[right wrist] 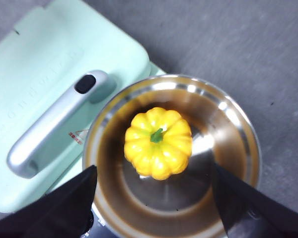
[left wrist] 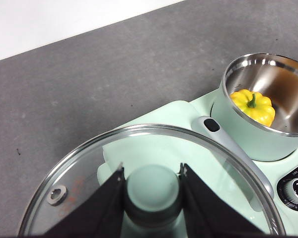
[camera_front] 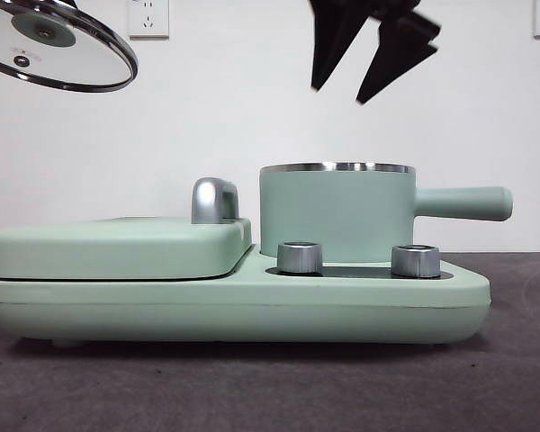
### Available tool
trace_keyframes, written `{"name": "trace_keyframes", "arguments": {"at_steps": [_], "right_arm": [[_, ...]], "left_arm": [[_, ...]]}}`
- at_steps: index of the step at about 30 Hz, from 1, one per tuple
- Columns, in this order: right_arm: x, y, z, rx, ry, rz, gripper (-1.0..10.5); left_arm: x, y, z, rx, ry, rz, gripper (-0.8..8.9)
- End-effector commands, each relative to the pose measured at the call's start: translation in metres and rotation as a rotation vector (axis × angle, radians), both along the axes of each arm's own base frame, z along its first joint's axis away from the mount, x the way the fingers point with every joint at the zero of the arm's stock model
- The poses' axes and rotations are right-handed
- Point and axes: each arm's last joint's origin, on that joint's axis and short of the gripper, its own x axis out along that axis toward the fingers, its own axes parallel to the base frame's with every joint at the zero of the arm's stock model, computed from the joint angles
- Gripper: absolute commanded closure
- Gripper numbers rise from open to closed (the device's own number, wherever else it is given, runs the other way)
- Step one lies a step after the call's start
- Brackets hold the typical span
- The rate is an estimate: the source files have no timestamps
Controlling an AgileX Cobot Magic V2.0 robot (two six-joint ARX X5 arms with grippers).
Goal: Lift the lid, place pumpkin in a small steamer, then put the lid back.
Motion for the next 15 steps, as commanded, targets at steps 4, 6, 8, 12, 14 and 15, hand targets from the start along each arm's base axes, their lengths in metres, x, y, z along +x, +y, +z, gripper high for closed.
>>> {"name": "trace_keyframes", "arguments": {"at_steps": [4, 6, 8, 12, 14, 15], "right_arm": [[-0.036, -0.018, 0.001, 0.066, -0.090, -0.011, 6.0], [-0.050, -0.025, -0.002, 0.074, -0.101, -0.013, 6.0], [-0.064, -0.034, -0.005, 0.079, -0.110, -0.018, 6.0], [-0.090, -0.048, -0.011, 0.104, -0.139, -0.045, 6.0], [-0.103, -0.056, -0.013, 0.121, -0.161, -0.062, 6.0], [-0.109, -0.059, -0.014, 0.128, -0.170, -0.067, 6.0]], "left_arm": [[0.000, -0.004, 0.008, -0.019, -0.050, -0.028, 7.99], [-0.001, -0.007, 0.009, -0.025, -0.052, -0.047, 7.99], [-0.001, -0.010, 0.009, -0.034, -0.058, -0.071, 7.99], [0.000, -0.019, 0.010, -0.049, -0.072, -0.122, 7.98], [0.001, -0.025, 0.010, -0.052, -0.081, -0.146, 7.98], [0.002, -0.028, 0.010, -0.054, -0.087, -0.156, 7.98]]}}
